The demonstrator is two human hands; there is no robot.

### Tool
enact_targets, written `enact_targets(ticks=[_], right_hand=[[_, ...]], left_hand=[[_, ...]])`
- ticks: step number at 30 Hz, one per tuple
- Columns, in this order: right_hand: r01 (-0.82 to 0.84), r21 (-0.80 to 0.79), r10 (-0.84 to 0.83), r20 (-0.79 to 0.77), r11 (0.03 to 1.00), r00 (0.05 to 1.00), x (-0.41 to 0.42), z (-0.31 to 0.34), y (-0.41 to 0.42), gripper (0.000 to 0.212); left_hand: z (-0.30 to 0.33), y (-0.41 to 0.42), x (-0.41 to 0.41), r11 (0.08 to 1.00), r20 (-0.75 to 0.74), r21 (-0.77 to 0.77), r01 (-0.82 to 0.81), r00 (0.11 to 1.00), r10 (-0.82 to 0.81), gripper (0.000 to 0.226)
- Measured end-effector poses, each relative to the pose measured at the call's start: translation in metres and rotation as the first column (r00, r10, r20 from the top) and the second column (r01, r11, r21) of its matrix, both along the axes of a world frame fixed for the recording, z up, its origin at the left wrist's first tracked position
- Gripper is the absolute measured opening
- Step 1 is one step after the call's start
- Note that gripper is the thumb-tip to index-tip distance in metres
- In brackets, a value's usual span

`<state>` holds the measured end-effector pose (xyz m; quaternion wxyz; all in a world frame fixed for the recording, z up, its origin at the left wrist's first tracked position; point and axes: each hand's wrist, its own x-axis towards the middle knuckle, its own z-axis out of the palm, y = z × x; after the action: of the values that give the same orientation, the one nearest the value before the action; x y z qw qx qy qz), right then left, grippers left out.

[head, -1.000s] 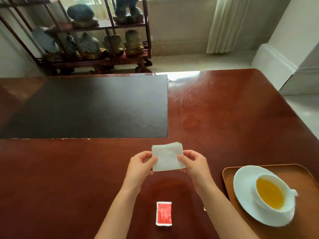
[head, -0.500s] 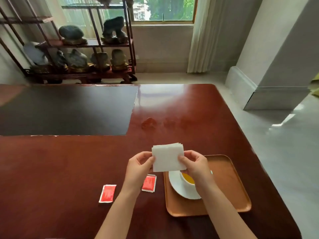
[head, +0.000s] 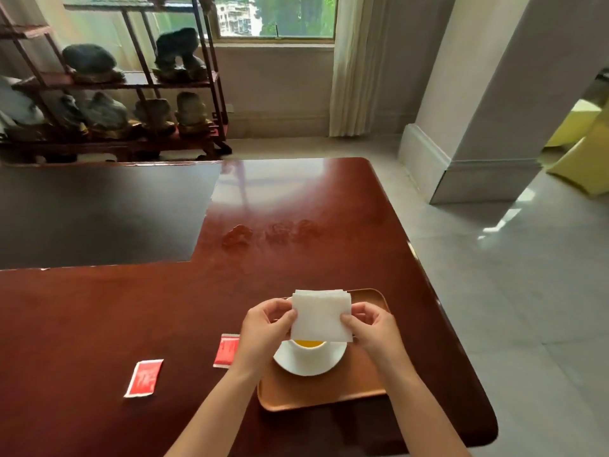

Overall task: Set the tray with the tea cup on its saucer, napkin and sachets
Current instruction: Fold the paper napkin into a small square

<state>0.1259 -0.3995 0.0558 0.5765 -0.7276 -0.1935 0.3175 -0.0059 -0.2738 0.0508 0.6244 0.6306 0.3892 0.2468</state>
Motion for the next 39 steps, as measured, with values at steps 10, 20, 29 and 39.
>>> enact_targets(ticks=[10,20,29,39], right_hand=[[0.07,-0.115,-0.075,-0.034,0.991,0.997,0.061,-0.03,-0.021,0.004],[-0.04,-0.208,0.022,-0.085,0.977,0.996,0.142,-0.076,-0.024,0.009],[-0.171,-0.342,0.173,-0.026,0.924,0.985,0.158,-0.114,-0.002,0.004],[-0.251,-0.438,0.466,0.498,0.863,0.732,0.158,-0.123,-0.015,0.043]], left_hand=[[-0.036,-0.023,0.067,0.983,-0.157,0.126,0.136,0.981,-0.116,0.035],[-0.057,-0.066,0.132,0.921,-0.34,0.387,0.049,0.936,0.093,0.046],[-0.091,-0.103,0.147,0.817,-0.666,0.408,0.406,0.745,-0.038,0.057],[-0.114,-0.114,0.159,0.764,-0.891,0.232,0.603,0.447,-0.083,0.066]])
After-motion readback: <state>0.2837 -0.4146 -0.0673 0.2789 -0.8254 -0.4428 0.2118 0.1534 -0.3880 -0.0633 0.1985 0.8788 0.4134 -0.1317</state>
